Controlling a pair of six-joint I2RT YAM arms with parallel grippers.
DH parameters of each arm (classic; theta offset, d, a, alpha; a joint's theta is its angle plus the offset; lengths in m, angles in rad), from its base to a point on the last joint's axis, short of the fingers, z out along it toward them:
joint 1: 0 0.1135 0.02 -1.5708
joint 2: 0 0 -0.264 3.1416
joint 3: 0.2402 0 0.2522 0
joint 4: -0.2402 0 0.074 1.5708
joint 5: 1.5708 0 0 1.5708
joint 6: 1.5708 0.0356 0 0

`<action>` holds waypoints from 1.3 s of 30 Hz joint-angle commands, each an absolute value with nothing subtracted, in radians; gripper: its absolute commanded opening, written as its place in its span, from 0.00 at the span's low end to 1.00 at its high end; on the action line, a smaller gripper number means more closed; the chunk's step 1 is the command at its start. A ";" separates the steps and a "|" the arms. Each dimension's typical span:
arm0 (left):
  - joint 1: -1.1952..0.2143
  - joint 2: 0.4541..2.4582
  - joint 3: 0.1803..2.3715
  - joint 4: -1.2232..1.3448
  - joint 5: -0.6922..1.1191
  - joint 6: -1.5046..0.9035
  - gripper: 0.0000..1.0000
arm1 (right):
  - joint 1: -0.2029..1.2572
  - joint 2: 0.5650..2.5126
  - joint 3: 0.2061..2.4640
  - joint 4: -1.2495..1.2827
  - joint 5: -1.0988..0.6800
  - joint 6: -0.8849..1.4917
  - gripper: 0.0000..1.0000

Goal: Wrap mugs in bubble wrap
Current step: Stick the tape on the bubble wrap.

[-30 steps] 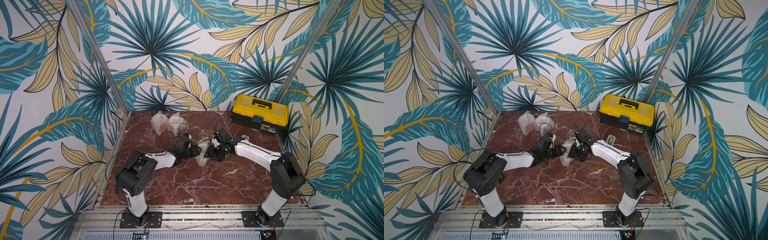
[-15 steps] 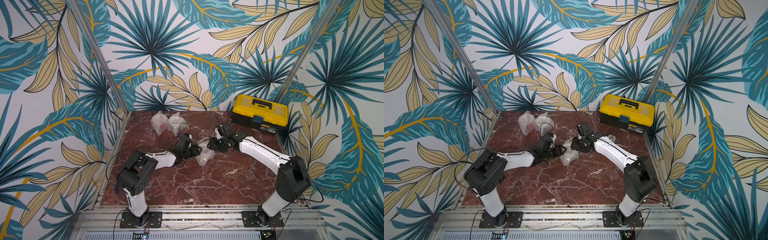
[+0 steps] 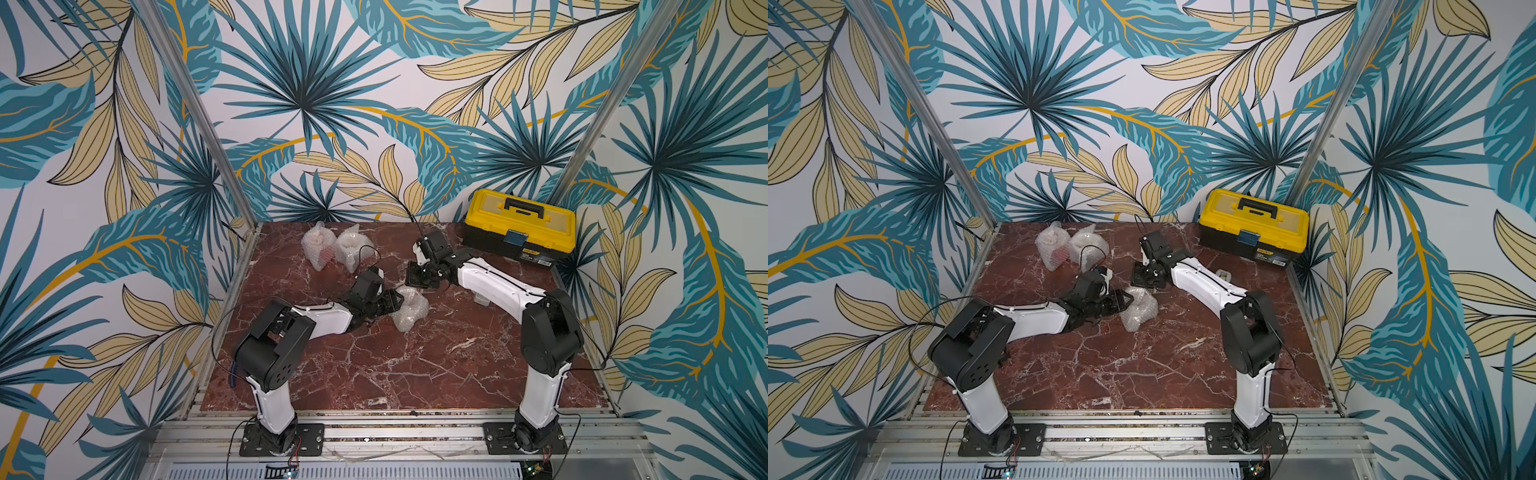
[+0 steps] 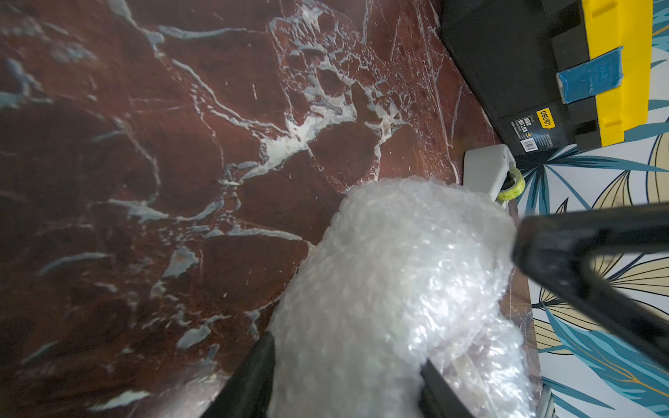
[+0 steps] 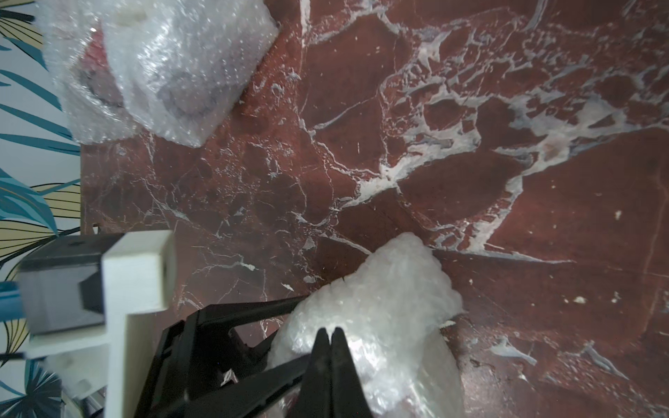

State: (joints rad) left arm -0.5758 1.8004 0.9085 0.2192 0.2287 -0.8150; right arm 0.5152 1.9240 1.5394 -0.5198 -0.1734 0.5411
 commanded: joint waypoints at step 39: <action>-0.594 1.859 0.880 0.046 0.226 -0.799 0.53 | 0.515 2.123 1.606 -0.562 -0.140 0.554 0.00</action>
State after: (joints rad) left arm -0.5774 1.8004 0.9085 0.2195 0.2283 -0.8165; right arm 0.5156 2.0602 1.6016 -0.4492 -0.2104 0.5388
